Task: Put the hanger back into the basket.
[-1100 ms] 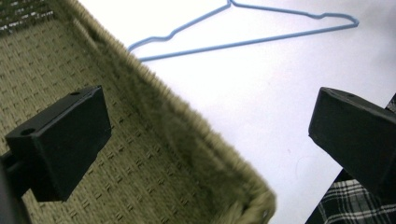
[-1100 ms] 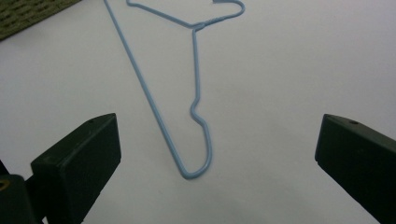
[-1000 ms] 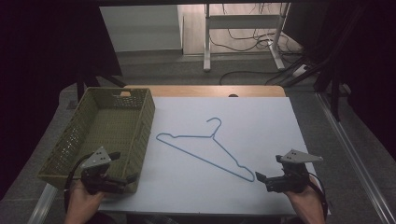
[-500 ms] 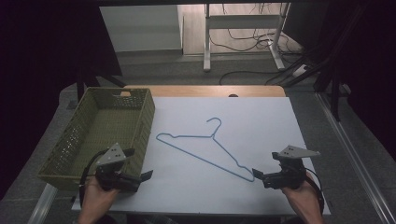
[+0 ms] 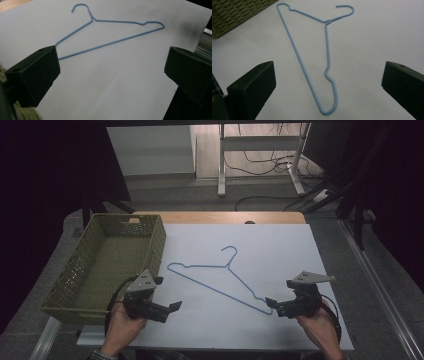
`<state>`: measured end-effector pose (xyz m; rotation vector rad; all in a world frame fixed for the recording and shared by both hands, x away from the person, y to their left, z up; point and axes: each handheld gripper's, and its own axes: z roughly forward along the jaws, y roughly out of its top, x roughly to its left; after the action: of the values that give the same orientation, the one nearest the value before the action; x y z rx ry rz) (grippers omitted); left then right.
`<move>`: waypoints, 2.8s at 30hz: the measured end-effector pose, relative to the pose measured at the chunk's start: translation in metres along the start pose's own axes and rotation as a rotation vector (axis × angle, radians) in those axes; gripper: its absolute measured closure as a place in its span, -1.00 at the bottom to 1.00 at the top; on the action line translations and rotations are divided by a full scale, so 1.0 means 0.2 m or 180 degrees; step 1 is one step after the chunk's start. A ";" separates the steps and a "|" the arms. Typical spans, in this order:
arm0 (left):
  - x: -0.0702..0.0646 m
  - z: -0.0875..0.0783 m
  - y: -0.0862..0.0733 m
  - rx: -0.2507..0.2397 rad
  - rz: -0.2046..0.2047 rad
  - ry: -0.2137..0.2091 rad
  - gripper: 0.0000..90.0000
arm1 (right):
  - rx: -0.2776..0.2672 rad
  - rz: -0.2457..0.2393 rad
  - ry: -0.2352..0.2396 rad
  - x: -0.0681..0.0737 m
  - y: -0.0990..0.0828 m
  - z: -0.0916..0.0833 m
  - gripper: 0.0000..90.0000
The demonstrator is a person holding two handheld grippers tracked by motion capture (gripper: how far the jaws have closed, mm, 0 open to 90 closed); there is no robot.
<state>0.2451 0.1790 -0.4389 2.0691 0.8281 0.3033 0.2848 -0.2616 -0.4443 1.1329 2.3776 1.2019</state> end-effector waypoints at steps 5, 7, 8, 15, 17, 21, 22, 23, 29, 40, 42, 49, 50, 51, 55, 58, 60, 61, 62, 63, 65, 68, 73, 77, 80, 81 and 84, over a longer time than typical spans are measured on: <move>-0.02 0.11 0.04 0.0061 0.0072 -0.0088 -0.99 | 0.0073 -0.0099 0.0051 0.00 0.04 0.06 -1.00; -0.02 0.13 0.05 0.0084 0.0092 -0.0094 -0.99 | 0.0077 -0.0124 0.0047 0.00 0.05 0.06 -1.00; -0.02 0.15 0.05 0.0110 0.0121 -0.0093 -0.99 | 0.0097 -0.0141 0.0038 0.01 0.06 0.07 -1.00; -0.02 0.26 0.07 0.0170 0.0106 -0.0157 -1.00 | 0.0250 -0.0165 0.0046 0.03 0.11 0.16 -1.00; 0.00 0.28 0.07 0.0165 0.0071 -0.0158 -1.00 | 0.0292 -0.0157 0.0074 0.02 0.12 0.18 -1.00; 0.03 0.31 0.06 0.0166 0.0016 -0.0117 -1.00 | 0.0314 -0.0173 0.0069 0.02 0.15 0.21 -1.00; 0.04 0.32 0.06 0.0161 0.0002 -0.0123 -1.00 | 0.0321 -0.0178 0.0060 0.02 0.15 0.22 -1.00; 0.04 0.32 0.06 0.0161 0.0002 -0.0123 -1.00 | 0.0321 -0.0178 0.0060 0.02 0.15 0.22 -1.00; 0.05 0.40 0.07 0.0214 0.0007 -0.0064 -1.00 | 0.0392 -0.0204 0.0081 0.02 0.20 0.30 -1.00; 0.04 0.50 0.07 0.0312 0.0014 -0.0124 -1.00 | 0.0554 -0.0346 -0.0003 0.03 0.30 0.49 -0.80; 0.04 0.50 0.06 0.0325 0.0012 -0.0115 -1.00 | 0.0563 -0.0357 0.0003 0.03 0.31 0.50 -0.76; 0.07 0.50 0.03 0.0368 -0.0025 -0.0096 -0.99 | 0.0657 -0.0448 -0.0055 0.01 0.35 0.65 -0.24; 0.07 0.50 0.03 0.0368 -0.0025 -0.0096 -0.99 | 0.0657 -0.0448 -0.0055 0.01 0.35 0.65 -0.24; 0.06 0.50 0.02 0.0380 -0.0011 -0.0085 -0.99 | 0.0699 -0.0410 -0.0031 0.00 0.36 0.69 -0.06; 0.06 0.49 0.01 0.0404 0.0009 -0.0071 -0.99 | 0.0732 -0.0391 -0.0039 -0.01 0.35 0.77 0.29; 0.06 0.50 0.01 0.0410 0.0012 -0.0052 -0.99 | 0.0780 -0.0401 -0.0065 -0.01 0.34 0.80 0.42; 0.07 0.49 0.01 0.0418 0.0027 -0.0041 -0.99 | 0.0819 -0.0411 -0.0078 -0.02 0.33 0.85 0.54; 0.07 0.49 0.01 0.0418 0.0027 -0.0041 -0.99 | 0.0829 -0.0400 -0.0083 -0.02 0.33 0.86 0.58; 0.07 0.49 0.01 0.0420 0.0028 -0.0042 -0.99 | 0.0841 -0.0392 -0.0081 -0.02 0.32 0.87 0.60; 0.07 0.50 0.01 0.0421 0.0022 -0.0040 -0.99 | 0.0849 -0.0381 -0.0083 -0.03 0.32 0.88 0.62; 0.07 0.50 0.01 0.0423 0.0022 -0.0038 -0.99 | 0.0842 -0.0352 -0.0087 -0.03 0.32 0.89 0.64; 0.07 0.50 0.01 0.0428 0.0029 -0.0031 -0.99 | 0.0884 -0.0299 -0.0092 -0.03 0.31 0.90 0.69; 0.08 0.50 0.01 0.0421 0.0022 -0.0023 -0.99 | 0.0908 -0.0239 -0.0142 -0.02 0.30 0.91 0.90; 0.08 0.50 0.01 0.0422 0.0033 -0.0009 -0.99 | 0.0920 -0.0325 -0.0196 0.00 0.30 0.91 0.92; 0.08 0.49 0.01 0.0410 0.0022 -0.0007 -0.99 | 0.0914 -0.0341 -0.0184 0.00 0.30 0.91 0.92; 0.09 0.49 0.02 0.0393 -0.0008 -0.0017 -0.99 | 0.0878 -0.0363 -0.0186 0.01 0.31 0.89 0.92; 0.10 0.49 0.03 0.0361 -0.0059 -0.0049 -0.99 | 0.0811 -0.0384 -0.0178 0.03 0.32 0.87 0.92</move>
<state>0.3105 0.1283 -0.4941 2.1649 0.8723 0.2350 0.4063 -0.1344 -0.5044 1.0592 2.5682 0.8361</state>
